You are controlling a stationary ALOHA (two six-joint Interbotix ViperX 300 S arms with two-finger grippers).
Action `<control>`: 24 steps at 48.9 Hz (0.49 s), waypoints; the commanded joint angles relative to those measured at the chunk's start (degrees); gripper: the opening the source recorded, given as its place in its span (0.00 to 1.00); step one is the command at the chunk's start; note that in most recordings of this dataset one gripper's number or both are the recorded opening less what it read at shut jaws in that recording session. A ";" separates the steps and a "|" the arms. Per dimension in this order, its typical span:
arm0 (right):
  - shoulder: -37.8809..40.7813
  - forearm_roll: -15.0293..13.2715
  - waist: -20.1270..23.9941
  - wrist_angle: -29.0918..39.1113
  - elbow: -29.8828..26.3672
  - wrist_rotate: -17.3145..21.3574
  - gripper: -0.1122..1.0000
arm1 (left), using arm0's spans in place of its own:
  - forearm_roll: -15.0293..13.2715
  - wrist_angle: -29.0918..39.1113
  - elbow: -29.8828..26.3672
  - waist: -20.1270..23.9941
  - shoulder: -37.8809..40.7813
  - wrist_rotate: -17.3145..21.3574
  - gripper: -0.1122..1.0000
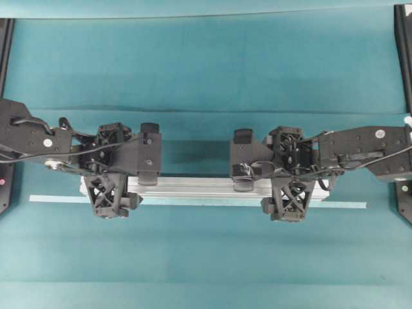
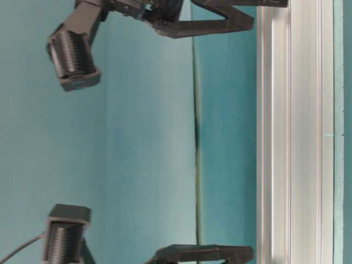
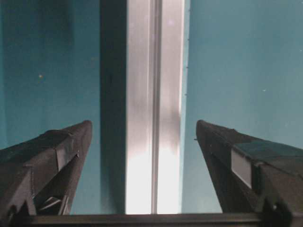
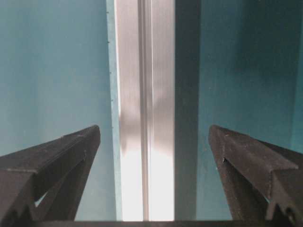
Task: Lift the metal rail with both hands.
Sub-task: 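Close both grippers on the silver rail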
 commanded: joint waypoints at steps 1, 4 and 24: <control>1.32 0.09 0.18 -0.79 0.00 0.26 0.96 | 0.18 -1.41 0.35 -0.18 0.44 -0.18 0.98; 2.02 0.09 0.18 -1.14 0.35 0.18 0.96 | 0.18 -2.02 0.70 -0.18 0.79 -0.26 0.98; 5.27 0.09 0.35 -5.71 1.41 0.26 0.96 | 0.18 -7.47 0.97 0.00 5.89 -0.62 0.98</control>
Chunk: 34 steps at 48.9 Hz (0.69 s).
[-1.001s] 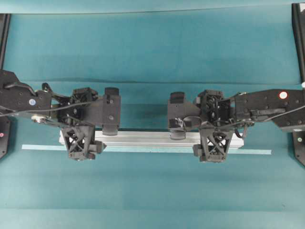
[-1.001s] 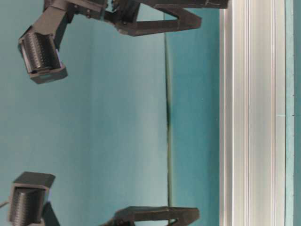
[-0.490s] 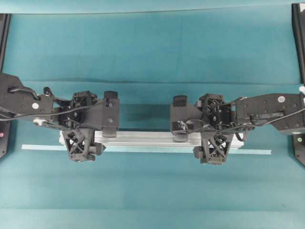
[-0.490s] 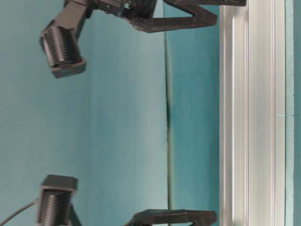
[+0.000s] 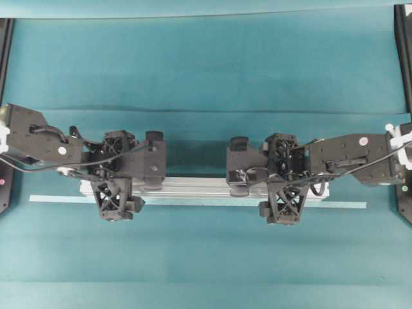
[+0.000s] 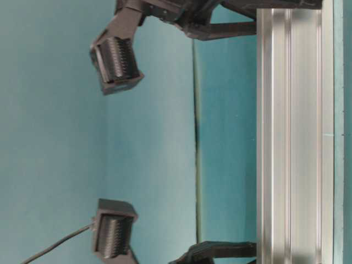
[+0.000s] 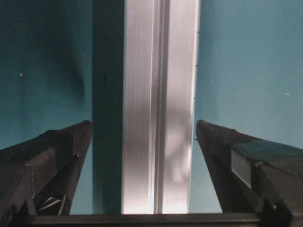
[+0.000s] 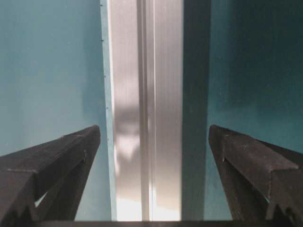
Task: Lift the metal rail with both hands.
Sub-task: 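Close both grippers on the silver rail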
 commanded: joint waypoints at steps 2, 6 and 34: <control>0.97 0.09 0.09 -0.79 -0.18 0.18 0.96 | 0.18 -1.49 -0.53 0.09 0.53 -0.26 0.98; 1.05 0.09 0.09 -1.14 -0.18 0.26 0.96 | 0.18 -2.11 -0.53 0.18 0.70 -0.53 0.98; 1.23 0.09 0.09 -1.58 0.35 2.11 0.44 | 0.18 -2.11 0.26 -0.35 0.35 0.35 0.43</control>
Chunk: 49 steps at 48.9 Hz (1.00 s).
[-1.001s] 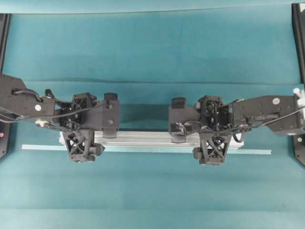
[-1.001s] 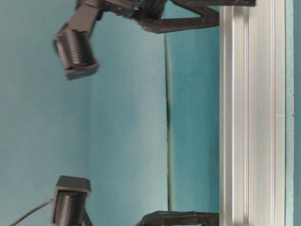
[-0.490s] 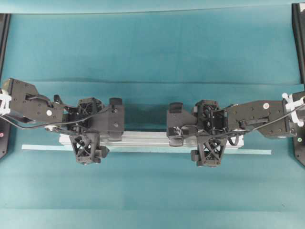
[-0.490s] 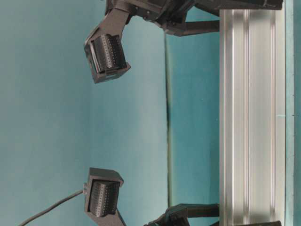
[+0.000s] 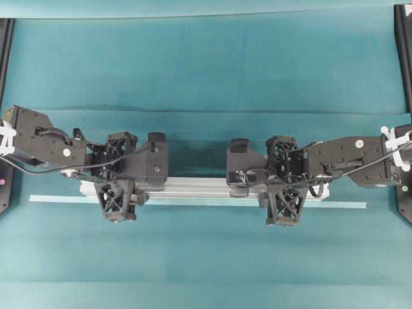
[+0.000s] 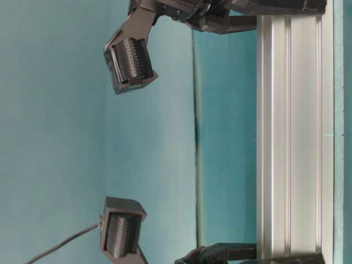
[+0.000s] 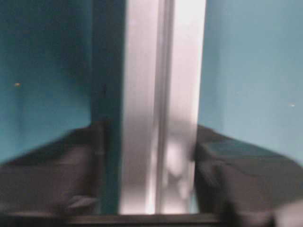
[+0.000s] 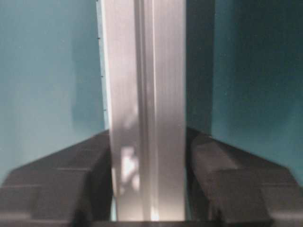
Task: Lift the metal rail with both hands.
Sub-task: 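Close both grippers on the silver rail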
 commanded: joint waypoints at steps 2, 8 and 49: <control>0.44 -0.09 0.09 0.00 -0.44 0.70 0.44 | 0.18 -0.26 -0.18 0.18 -0.62 -0.18 0.42; 0.44 -0.09 0.18 0.00 -0.35 0.70 0.44 | 0.26 -0.26 -0.26 0.00 -0.62 0.00 0.42; -3.34 1.49 0.18 8.96 -4.39 0.44 0.44 | 0.18 3.96 -1.58 0.00 -6.77 -0.79 0.42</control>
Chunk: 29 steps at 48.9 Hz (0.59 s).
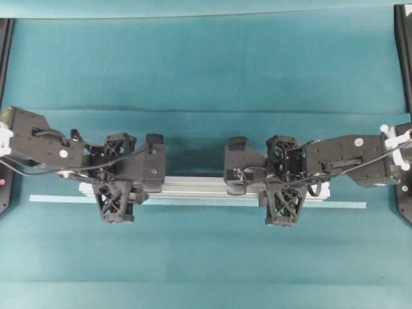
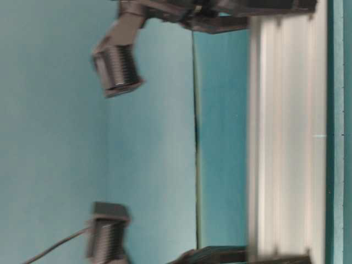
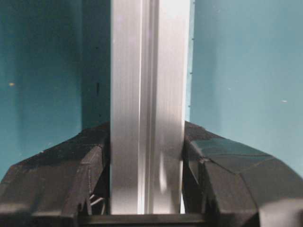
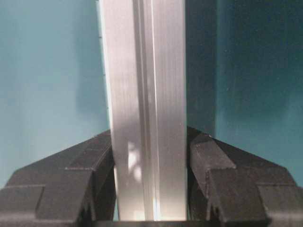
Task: Lift the metal rail with both hands.
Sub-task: 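Close both grippers on the silver rail, then lift the gripped rail upward and back with both grippers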
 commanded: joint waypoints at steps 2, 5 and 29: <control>-1.76 0.26 0.18 3.87 -1.93 0.35 0.44 | 0.18 2.55 -1.76 0.09 -4.48 0.09 0.42; -2.46 0.35 0.18 5.98 -2.81 0.44 0.44 | 0.18 4.66 -2.37 0.09 -5.98 0.18 0.42; -9.67 0.35 -1.14 19.78 -9.84 1.93 0.44 | 0.18 17.14 -7.47 0.18 -15.82 -0.35 0.42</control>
